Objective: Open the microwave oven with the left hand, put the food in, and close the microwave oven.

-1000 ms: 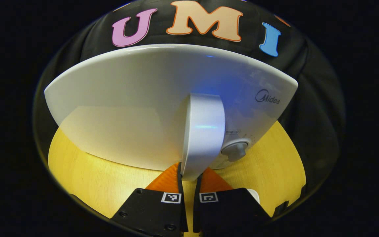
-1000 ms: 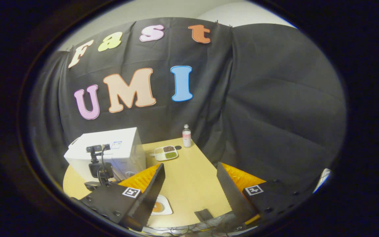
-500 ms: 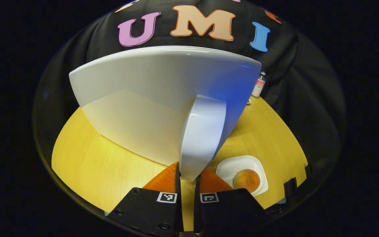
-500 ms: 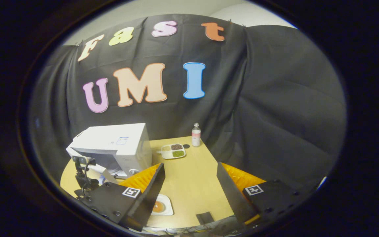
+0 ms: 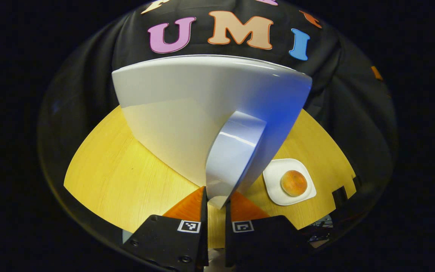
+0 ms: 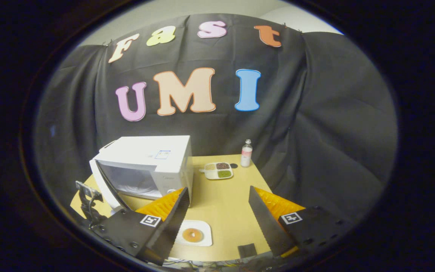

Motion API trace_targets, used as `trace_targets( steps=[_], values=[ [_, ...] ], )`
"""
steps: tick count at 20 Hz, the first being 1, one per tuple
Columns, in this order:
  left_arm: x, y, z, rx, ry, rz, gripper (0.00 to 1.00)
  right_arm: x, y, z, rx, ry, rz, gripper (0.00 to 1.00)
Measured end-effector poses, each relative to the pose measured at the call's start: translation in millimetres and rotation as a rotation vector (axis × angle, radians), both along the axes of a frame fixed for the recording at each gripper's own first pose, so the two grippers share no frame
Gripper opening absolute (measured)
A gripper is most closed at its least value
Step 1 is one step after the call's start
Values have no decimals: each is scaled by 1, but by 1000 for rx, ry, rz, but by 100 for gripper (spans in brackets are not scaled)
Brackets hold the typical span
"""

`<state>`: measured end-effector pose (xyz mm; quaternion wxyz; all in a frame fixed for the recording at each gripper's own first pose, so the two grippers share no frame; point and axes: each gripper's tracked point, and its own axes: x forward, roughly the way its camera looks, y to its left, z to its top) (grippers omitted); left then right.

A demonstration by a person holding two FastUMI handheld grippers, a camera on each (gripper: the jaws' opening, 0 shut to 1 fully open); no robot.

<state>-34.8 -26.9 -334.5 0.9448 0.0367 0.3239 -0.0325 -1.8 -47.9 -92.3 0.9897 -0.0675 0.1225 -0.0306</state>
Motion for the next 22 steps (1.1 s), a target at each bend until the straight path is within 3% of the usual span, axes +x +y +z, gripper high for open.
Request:
trace_targets(
  steps=[3,7,8,14,19,22],
  values=[
    [-18,21,9,-57,-8,55,22,3,16,-2,-9,-1,30,99],
    [-34,53,17,-13,-32,104,31,9,34,-7,-5,6,69,99],
    [-38,59,19,-11,-36,117,31,11,37,-8,-7,7,74,92],
    [-57,104,25,-29,-30,226,36,18,54,-17,-18,17,92,92],
    [-75,141,29,-56,-31,304,67,22,70,-23,-36,24,105,92],
    [-83,157,31,-94,-35,337,63,22,84,-27,-36,17,118,92]
  ],
)
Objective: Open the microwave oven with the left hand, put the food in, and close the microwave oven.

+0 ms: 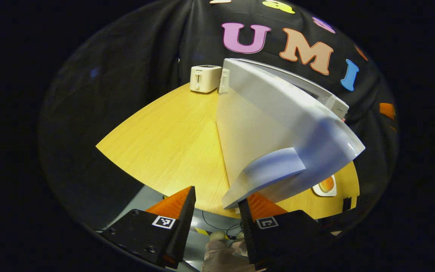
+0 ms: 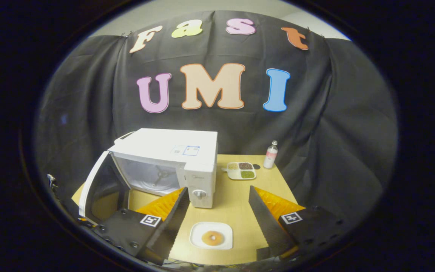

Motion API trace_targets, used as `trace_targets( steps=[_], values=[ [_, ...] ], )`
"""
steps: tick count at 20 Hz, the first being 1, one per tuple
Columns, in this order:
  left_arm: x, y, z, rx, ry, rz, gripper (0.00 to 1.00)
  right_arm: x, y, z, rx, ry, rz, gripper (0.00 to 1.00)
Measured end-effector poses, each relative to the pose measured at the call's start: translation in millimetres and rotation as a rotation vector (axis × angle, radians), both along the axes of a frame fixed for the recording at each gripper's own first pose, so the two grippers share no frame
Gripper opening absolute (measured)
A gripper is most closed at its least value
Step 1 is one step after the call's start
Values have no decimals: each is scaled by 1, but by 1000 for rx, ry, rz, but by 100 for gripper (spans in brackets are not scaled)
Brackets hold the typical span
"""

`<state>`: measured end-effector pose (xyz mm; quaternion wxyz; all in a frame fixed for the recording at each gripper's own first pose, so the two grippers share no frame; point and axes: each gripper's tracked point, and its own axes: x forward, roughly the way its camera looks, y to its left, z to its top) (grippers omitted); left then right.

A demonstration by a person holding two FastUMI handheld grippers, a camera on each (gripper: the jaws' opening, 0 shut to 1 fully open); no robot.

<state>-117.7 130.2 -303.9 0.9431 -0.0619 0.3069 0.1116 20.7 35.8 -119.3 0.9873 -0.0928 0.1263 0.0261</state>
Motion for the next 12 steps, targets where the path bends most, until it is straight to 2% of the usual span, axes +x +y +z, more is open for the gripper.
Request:
trace_targets(
  steps=[1,6,7,8,9,12],
  values=[
    [-2,7,1,-15,-7,8,67,-1,4,-1,-2,-3,4,92],
    [-21,43,10,-64,-45,67,65,-2,21,-15,-24,-9,29,92],
    [-25,50,13,-60,-53,85,65,-2,25,-20,-26,-1,32,92],
    [-29,57,17,-44,-62,105,65,-2,26,-24,-30,6,32,99],
    [-33,69,22,-16,-76,129,67,-1,27,-31,-36,17,30,99],
    [-40,104,41,35,-121,193,65,-2,32,-48,-27,53,27,99]
  ],
)
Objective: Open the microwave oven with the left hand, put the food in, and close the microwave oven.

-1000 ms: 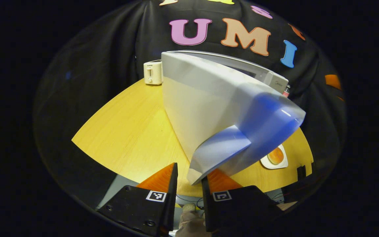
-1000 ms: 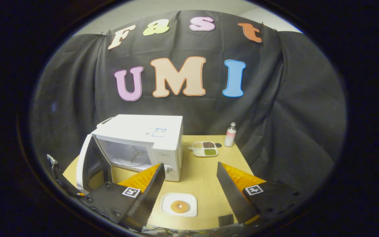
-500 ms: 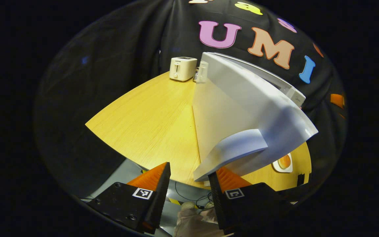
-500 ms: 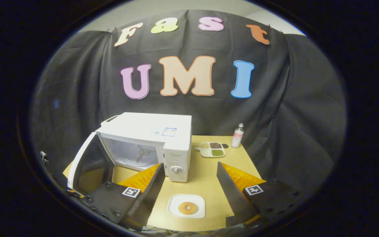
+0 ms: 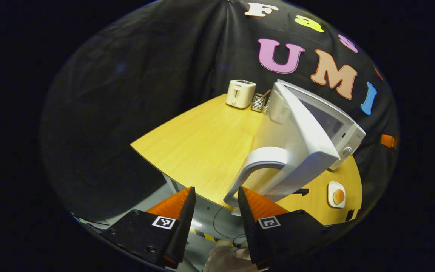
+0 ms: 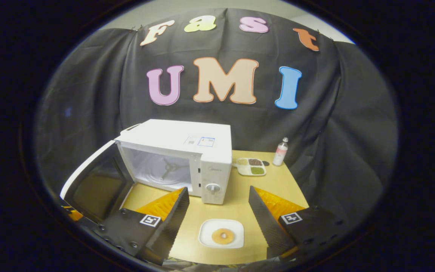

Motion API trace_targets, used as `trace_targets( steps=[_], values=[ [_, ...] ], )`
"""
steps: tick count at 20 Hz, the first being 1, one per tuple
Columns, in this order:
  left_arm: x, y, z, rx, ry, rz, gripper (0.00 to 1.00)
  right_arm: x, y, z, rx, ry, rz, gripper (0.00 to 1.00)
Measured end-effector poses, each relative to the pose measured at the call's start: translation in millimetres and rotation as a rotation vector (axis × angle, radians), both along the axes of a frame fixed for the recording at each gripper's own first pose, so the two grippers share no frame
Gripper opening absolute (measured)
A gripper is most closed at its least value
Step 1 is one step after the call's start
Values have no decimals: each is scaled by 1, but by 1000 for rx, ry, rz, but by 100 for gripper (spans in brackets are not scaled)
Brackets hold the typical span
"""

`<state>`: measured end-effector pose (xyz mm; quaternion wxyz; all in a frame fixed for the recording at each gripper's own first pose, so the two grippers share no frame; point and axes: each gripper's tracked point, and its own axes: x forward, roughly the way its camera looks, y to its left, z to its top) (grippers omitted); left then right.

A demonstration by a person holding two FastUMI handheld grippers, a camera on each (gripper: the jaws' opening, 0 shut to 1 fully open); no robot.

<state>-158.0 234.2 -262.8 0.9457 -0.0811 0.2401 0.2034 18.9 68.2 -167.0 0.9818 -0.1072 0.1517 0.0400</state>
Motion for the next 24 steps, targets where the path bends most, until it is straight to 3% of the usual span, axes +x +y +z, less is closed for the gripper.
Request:
trace_targets(
  steps=[6,12,14,15,16,24],
  values=[
    [-9,58,56,87,-98,126,65,-2,-7,-45,96,119,-62,99],
    [-10,76,130,237,-217,238,65,7,-34,-100,143,288,-126,99],
    [-3,65,154,254,-268,269,75,10,-44,-127,135,366,-121,99],
    [1,56,166,261,-288,282,88,11,-49,-142,123,416,-118,99],
    [7,51,172,266,-304,286,95,13,-53,-153,111,454,-114,99],
    [57,-18,225,326,-367,197,96,12,-75,-237,44,750,-93,99]
  ],
)
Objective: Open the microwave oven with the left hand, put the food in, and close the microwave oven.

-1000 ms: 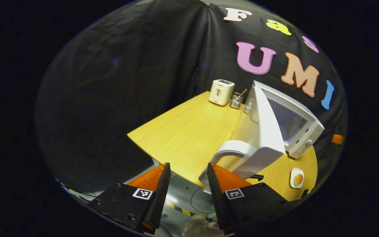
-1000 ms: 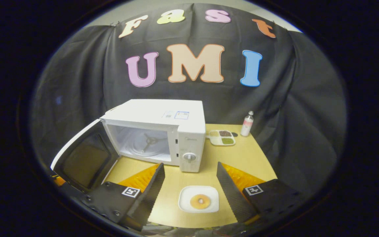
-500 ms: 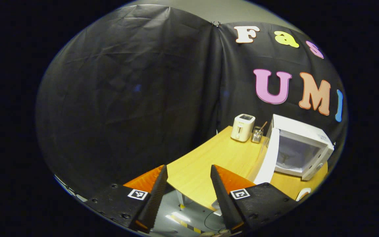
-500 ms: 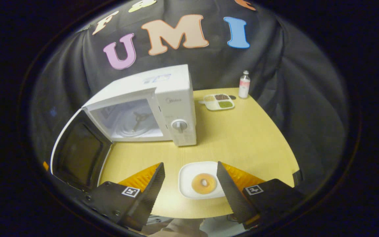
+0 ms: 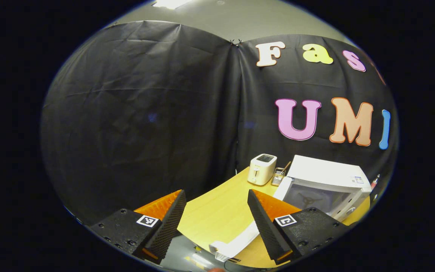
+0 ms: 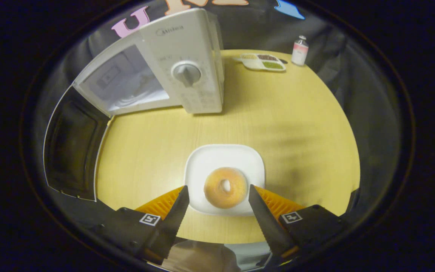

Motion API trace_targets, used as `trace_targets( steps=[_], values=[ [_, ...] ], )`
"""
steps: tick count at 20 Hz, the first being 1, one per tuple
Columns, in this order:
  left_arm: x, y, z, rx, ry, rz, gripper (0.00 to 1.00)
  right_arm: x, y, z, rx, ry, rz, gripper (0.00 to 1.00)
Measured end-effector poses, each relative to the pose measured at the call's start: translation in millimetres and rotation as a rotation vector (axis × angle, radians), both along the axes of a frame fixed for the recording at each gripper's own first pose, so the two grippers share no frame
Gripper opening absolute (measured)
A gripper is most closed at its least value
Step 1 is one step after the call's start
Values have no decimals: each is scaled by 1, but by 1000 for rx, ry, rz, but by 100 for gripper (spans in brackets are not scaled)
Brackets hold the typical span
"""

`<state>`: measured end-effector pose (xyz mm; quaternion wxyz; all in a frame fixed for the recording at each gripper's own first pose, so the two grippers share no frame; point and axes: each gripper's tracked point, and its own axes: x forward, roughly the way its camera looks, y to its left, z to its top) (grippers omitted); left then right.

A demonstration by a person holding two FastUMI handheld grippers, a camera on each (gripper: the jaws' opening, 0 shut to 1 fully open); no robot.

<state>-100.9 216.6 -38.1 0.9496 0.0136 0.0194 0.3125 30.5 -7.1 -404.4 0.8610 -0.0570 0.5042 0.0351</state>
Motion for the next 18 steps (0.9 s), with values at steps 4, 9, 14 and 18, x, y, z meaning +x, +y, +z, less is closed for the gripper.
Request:
trace_targets(
  steps=[4,9,14,18],
  values=[
    [23,-23,14,28,-20,-21,96,2,-9,-18,-52,74,41,100],
    [38,-37,10,-13,-29,-16,98,6,-6,-30,-57,124,72,100],
    [41,-34,2,-59,-25,9,96,6,-11,-38,-85,155,89,100],
    [52,-34,-2,-75,-27,3,96,4,-10,-38,-73,174,77,78]
  ],
)
